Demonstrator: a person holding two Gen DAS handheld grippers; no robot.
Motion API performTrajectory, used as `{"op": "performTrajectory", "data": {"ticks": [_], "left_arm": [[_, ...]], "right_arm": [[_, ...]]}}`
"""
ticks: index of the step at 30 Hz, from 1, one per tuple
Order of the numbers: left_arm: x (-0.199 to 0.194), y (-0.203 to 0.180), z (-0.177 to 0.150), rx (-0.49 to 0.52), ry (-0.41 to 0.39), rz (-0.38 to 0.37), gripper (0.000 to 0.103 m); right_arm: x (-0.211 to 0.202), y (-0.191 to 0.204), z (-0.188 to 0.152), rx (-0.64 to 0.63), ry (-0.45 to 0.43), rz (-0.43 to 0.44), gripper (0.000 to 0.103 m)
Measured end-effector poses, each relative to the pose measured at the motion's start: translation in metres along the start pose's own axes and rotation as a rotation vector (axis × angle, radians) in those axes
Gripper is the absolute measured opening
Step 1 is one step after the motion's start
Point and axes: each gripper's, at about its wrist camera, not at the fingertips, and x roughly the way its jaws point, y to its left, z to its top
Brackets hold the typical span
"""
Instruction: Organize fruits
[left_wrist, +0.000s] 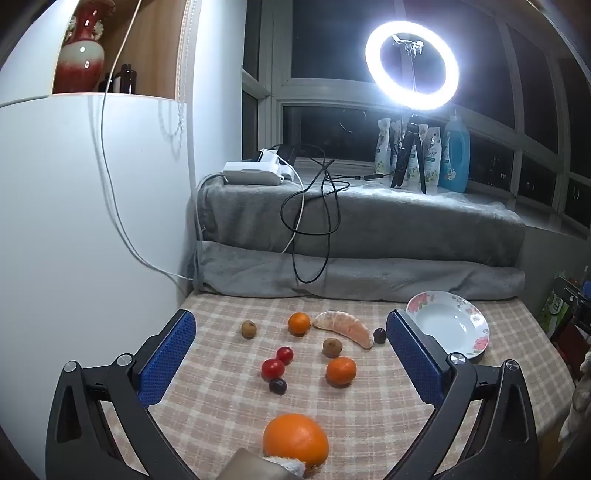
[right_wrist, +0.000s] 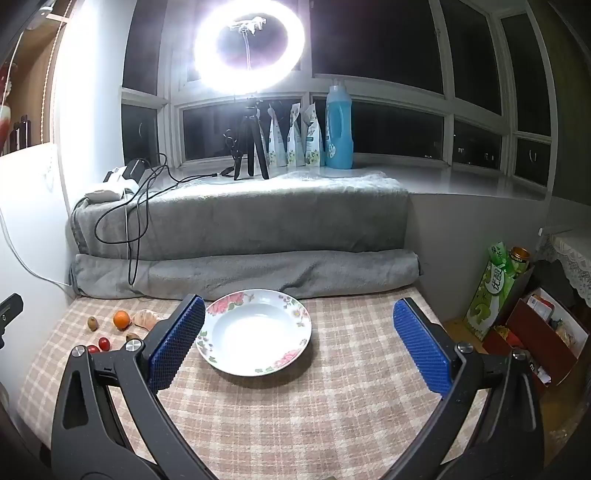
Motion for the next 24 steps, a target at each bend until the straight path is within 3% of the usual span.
{"op": "performTrajectory", "data": {"ticks": [24], "left_arm": [[-0.009, -0.001, 0.004, 0.005, -0.023, -0.009, 0.103]], "right_arm": [[-0.006, 0.008, 0.002, -0.012, 0.007, 0.040, 0.103]]}}
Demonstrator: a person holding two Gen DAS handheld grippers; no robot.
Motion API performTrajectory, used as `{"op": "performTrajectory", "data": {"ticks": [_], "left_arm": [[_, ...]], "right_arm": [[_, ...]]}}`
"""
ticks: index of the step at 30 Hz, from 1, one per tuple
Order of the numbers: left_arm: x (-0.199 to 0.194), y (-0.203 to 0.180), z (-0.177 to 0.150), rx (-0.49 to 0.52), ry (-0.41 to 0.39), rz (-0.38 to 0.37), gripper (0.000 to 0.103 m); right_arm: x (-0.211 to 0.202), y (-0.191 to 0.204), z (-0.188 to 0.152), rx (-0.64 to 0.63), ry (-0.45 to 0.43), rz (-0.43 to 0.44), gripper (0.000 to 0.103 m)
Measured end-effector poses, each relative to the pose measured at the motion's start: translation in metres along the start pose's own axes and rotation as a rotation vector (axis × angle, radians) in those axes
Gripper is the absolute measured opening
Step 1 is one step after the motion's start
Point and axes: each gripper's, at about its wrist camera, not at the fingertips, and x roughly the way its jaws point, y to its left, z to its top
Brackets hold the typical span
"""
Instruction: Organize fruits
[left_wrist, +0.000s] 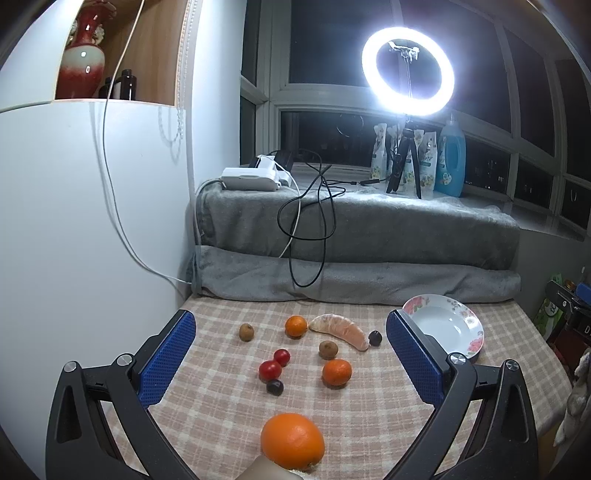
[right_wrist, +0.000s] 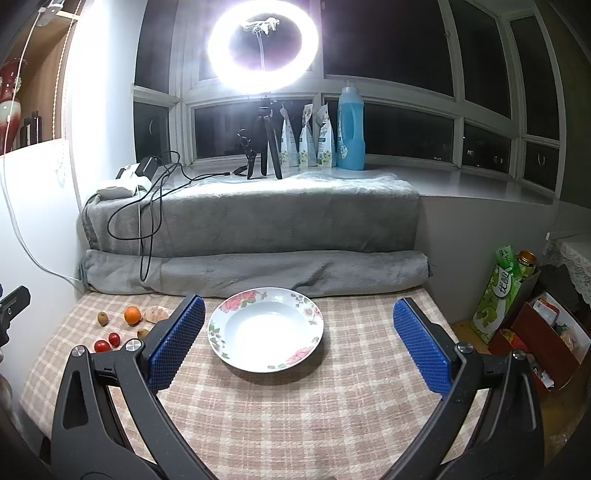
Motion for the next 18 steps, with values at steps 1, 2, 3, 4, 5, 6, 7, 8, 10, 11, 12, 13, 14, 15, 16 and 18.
{"op": "performTrajectory", "data": {"ticks": [1, 2, 3, 4, 5, 6, 7, 8, 10, 11, 12, 13, 14, 15, 16, 18], "left_arm": [[0.0000, -0.0002, 0.0003, 0.001, -0.001, 0.000, 0.103], [-0.0007, -0.0007, 0.0006, 0.002, -0.001, 0.000, 0.103], [-0.0009, -0.0006, 0.0005, 0.001, -0.002, 0.000, 0.103], [-0.0014, -0.0010, -0.0001, 0.001, -0.003, 0.000, 0.103], [-0.0014, -0.0012, -0.0001, 0.002, -0.003, 0.001, 0.103], [-0.0014, -0.0011, 0.0001, 0.002, -0.003, 0.002, 0.103], [-0.0014, -0.0008, -0.0002, 0.001, -0.002, 0.000, 0.103], [-0.0017, -0.0011, -0.0008, 0.002, -0.002, 0.000, 0.103], [-0.0016, -0.0013, -0.0015, 0.002, -0.003, 0.002, 0.103], [-0.0015, -0.0012, -0.0014, 0.000, -0.002, 0.003, 0.103], [-0.0012, -0.0011, -0.0014, -0.001, -0.002, 0.003, 0.103], [-0.0008, -0.0012, -0.0016, 0.000, -0.001, 0.004, 0.103], [-0.0007, -0.0013, -0.0020, 0.001, -0.001, 0.004, 0.103], [-0.0006, -0.0012, -0.0020, 0.000, -0.001, 0.004, 0.103], [-0.0006, -0.0009, -0.0020, 0.000, -0.001, 0.003, 0.103], [-0.0006, -0.0011, -0.0023, 0.000, -0.001, 0.002, 0.103]], "right_arm": [[0.0001, 0.0000, 0.0002, -0.001, -0.001, 0.002, 0.103], [-0.0007, 0.0004, 0.0005, -0.002, -0.003, 0.003, 0.103], [-0.0019, 0.0010, 0.0005, -0.005, -0.005, 0.005, 0.103], [-0.0021, 0.0014, 0.0007, -0.006, -0.006, 0.006, 0.103], [-0.0022, 0.0012, 0.0010, -0.005, -0.006, 0.007, 0.103], [-0.0023, 0.0013, 0.0009, -0.005, -0.006, 0.008, 0.103], [-0.0025, 0.0018, 0.0009, -0.005, -0.006, 0.009, 0.103], [-0.0027, 0.0024, 0.0008, -0.005, -0.006, 0.009, 0.103], [-0.0029, 0.0026, 0.0002, -0.005, -0.006, 0.008, 0.103], [-0.0030, 0.0029, 0.0001, -0.005, -0.006, 0.008, 0.103], [-0.0029, 0.0030, -0.0002, -0.004, -0.005, 0.010, 0.103], [-0.0023, 0.0028, -0.0005, -0.004, -0.003, 0.012, 0.103], [-0.0021, 0.0032, -0.0007, -0.004, -0.002, 0.013, 0.103], [-0.0021, 0.0031, -0.0009, -0.005, -0.002, 0.014, 0.103], [-0.0022, 0.0033, -0.0010, -0.005, -0.001, 0.014, 0.103], [-0.0021, 0.0032, -0.0013, -0.004, -0.001, 0.013, 0.103]]}}
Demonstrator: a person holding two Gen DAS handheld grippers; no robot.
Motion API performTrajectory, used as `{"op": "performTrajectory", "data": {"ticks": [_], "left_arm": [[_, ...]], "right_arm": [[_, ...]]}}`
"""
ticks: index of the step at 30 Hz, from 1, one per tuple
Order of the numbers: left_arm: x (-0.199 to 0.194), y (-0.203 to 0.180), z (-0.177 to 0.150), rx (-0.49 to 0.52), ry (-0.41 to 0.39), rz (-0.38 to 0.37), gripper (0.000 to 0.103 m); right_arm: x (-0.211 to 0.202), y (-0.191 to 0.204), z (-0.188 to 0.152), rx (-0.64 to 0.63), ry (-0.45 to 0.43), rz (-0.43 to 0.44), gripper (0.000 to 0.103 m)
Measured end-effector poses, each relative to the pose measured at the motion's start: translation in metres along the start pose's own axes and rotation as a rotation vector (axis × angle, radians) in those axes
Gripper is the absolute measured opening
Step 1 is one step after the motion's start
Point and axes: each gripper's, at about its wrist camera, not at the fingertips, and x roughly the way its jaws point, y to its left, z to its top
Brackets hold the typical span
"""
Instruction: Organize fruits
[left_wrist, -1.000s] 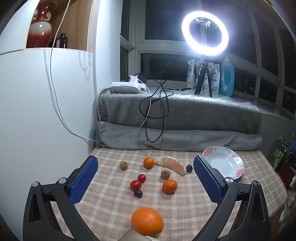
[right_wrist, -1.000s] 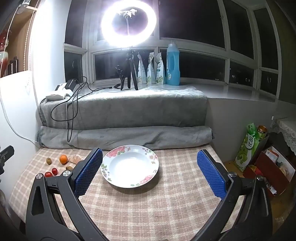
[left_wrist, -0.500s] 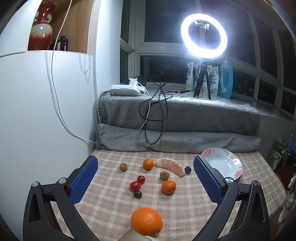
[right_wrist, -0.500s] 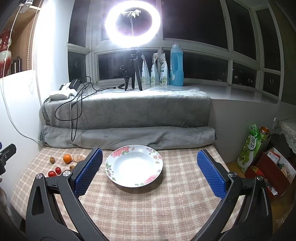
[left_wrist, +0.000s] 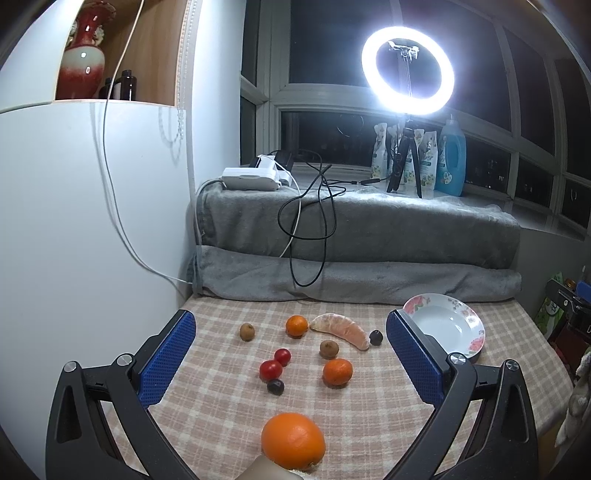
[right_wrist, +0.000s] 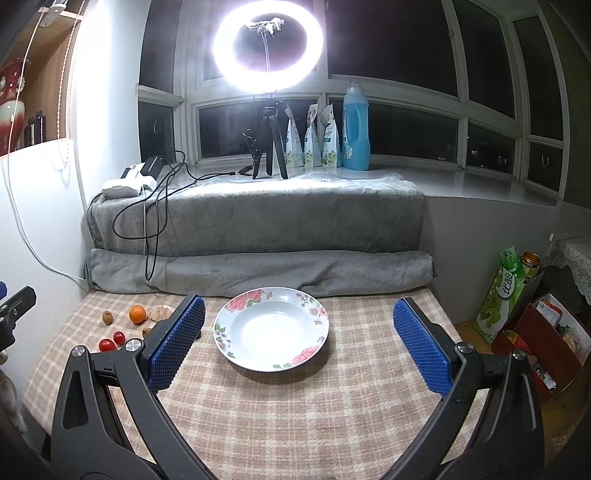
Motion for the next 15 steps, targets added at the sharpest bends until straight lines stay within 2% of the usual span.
{"op": "performTrajectory", "data": {"ticks": [15], "left_arm": [[0.0033, 0.0002, -0.0018, 0.001, 0.003, 0.000, 0.103]], "right_arm": [[0.0021, 0.0022, -0.0025, -0.005, 0.004, 0.005, 0.103]]}}
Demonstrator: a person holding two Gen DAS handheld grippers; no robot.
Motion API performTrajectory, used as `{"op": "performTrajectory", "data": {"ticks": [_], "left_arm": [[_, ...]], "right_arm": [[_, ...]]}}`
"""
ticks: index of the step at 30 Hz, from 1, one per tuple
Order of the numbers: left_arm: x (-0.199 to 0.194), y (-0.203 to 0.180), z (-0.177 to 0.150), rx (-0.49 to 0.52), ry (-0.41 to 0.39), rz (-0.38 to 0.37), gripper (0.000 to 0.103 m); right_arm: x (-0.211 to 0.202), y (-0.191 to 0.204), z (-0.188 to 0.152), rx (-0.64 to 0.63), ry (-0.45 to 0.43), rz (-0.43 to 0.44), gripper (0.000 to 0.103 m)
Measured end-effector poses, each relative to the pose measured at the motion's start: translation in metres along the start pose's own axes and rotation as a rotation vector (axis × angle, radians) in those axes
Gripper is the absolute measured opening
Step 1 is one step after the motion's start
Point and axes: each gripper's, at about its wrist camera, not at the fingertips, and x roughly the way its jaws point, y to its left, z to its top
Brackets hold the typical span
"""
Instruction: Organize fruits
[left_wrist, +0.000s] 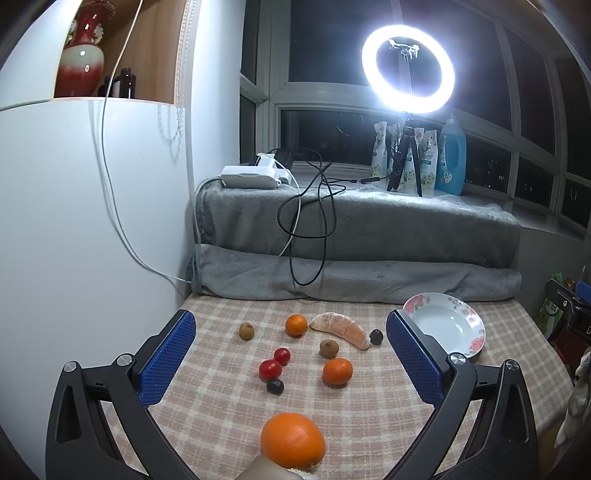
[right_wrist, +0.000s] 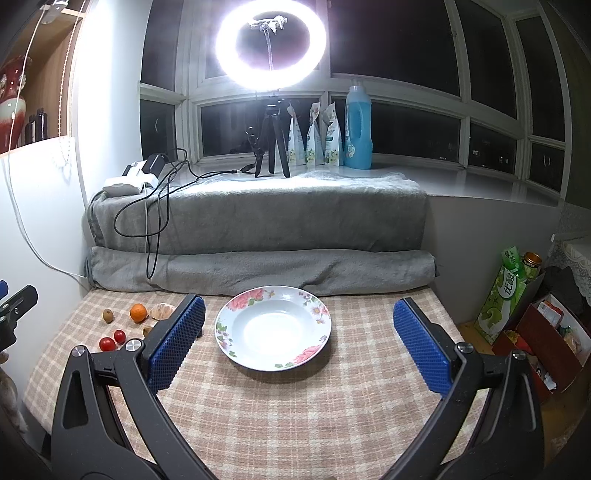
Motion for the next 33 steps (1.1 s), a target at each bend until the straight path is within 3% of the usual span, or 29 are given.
{"op": "performTrajectory", "data": {"ticks": [22, 33], "left_arm": [[0.000, 0.001, -0.004, -0.001, 0.000, 0.002, 0.103], [0.004, 0.011, -0.015, -0.013, 0.021, 0.004, 0.103]], "right_arm": [[0.003, 0.011, -0.003, -0.042, 0.009, 0.028, 0.103], [0.014, 0.029, -0.002, -0.098, 0.029, 0.106, 0.103]]}}
